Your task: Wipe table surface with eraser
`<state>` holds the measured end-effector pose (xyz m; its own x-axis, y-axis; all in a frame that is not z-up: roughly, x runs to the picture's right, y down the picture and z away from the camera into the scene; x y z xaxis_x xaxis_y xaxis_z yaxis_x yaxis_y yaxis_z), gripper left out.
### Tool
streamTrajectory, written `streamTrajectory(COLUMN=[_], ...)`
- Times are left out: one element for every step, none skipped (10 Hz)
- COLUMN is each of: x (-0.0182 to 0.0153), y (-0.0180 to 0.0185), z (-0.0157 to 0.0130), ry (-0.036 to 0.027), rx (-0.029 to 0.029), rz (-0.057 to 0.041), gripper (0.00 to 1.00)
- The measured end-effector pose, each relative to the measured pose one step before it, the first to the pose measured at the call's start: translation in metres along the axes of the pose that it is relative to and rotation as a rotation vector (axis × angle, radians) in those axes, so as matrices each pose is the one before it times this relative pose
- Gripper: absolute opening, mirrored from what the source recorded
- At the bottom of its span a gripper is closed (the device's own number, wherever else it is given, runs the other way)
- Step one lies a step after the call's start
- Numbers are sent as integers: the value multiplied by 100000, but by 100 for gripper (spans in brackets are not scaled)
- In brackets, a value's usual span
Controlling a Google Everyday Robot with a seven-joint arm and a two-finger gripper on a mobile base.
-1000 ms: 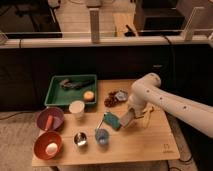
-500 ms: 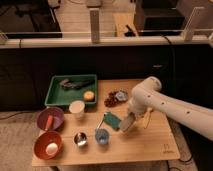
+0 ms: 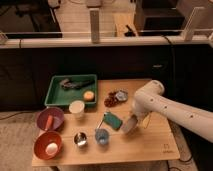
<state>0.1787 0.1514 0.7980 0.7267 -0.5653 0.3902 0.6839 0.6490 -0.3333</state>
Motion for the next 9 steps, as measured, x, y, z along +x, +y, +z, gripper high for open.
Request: streamTrajectory(x=[809,918,461,191,-488,-462,-566,-668,-565], y=[829,1072,742,769,869,775,1072,859,416], z=[177,189,81,68,131,-2,232,311,212], ry=[-106,-596,-499,-488,-845,-504,-848,-1246,-995], rx=[66,64,-25,-367,-813,-564,-1131,-701,127], rz=[1314,1378,740,751,174,501,993,1268,1402], gripper=[0,0,0,0,0,0,0,0,0])
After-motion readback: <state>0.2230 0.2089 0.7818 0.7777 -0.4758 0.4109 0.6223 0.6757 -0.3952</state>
